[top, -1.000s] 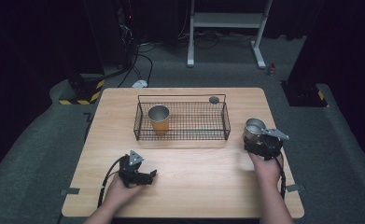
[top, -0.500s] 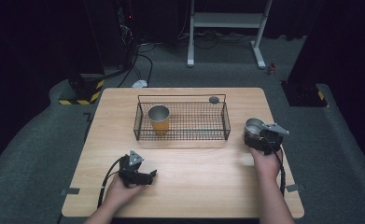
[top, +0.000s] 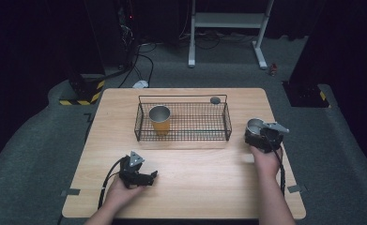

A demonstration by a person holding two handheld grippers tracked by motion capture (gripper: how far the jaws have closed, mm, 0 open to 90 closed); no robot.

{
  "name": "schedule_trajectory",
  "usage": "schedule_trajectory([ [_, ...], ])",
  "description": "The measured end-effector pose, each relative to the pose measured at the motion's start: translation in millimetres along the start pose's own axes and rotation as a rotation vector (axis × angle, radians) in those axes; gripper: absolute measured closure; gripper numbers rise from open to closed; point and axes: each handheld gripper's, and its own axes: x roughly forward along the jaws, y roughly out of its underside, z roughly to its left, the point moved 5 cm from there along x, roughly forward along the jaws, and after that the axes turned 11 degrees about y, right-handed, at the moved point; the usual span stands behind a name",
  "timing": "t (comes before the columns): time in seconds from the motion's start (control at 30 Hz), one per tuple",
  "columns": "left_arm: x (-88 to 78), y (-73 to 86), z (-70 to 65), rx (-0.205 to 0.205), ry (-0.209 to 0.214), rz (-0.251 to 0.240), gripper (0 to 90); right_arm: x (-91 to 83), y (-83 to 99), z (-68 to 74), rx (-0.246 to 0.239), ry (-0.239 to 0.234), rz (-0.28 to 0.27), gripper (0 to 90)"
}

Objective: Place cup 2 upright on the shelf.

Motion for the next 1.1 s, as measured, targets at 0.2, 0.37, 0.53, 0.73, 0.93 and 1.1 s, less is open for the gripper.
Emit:
schedule_trajectory([
  [0.2,0.0,0.0,0.0,0.0,-0.001,0.0,3.7,3.9,1.0,1.1,-0.001,-0.006,-0.006,9.8],
  [0.37,0.0,0.1,-0.1,0.0,0.0,0.0,3.7,3.9,1.6,2.6,-0.013,-0.002,-0.014,10.9],
  [0.53,-0.2,0.2,-0.2,-0.001,-0.001,0.0,3.7,3.7,-0.4,1.8,0.0,0.004,-0.031,12.4],
  [0.73,-0.2,0.2,-0.2,-0.001,-0.001,0.0,3.7,3.5,-1.2,2.8,-0.016,0.006,-0.046,14.9],
  [0.93,-0.2,0.3,-0.2,-0.001,-0.001,0.0,3.7,4.4,-1.4,3.5,-0.02,0.001,-0.054,17.9],
  [1.1,-0.2,0.3,-0.2,-0.001,0.0,0.0,3.7,4.4,-1.7,4.5,-0.031,0.013,-0.062,18.7],
])
